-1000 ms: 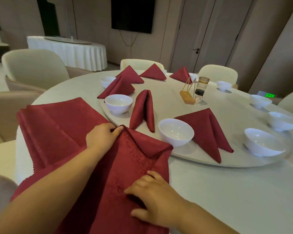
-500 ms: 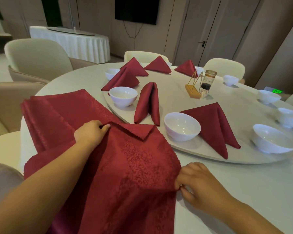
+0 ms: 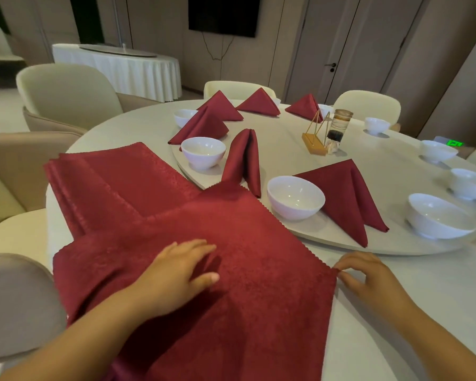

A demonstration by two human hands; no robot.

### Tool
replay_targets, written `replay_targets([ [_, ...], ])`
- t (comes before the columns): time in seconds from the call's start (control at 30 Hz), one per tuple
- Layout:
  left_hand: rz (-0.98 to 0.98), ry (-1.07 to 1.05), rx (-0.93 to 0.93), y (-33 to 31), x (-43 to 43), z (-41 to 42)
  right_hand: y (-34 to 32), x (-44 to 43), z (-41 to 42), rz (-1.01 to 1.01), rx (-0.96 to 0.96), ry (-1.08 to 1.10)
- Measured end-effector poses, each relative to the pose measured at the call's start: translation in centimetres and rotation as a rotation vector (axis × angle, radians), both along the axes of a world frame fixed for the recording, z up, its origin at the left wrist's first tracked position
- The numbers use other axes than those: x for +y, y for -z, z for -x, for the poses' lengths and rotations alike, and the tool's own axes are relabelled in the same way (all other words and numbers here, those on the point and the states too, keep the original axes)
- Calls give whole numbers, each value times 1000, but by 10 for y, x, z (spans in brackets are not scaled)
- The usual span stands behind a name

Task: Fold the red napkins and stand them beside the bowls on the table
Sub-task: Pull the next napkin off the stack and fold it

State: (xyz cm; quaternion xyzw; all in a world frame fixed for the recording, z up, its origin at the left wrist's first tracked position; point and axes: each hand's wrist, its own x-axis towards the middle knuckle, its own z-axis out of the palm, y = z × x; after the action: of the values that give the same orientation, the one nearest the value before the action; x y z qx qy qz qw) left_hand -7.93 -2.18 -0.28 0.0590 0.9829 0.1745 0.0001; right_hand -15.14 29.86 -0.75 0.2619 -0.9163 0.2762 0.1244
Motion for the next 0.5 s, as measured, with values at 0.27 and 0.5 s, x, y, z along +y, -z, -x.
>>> replay_targets([
  [0.27, 186, 12, -44, 20, 9, -8, -9, 14, -20, 21, -16, 175],
  [0.5, 170, -5, -31, 18, 10, -10, -16, -70, -70, -395, -160, -174],
])
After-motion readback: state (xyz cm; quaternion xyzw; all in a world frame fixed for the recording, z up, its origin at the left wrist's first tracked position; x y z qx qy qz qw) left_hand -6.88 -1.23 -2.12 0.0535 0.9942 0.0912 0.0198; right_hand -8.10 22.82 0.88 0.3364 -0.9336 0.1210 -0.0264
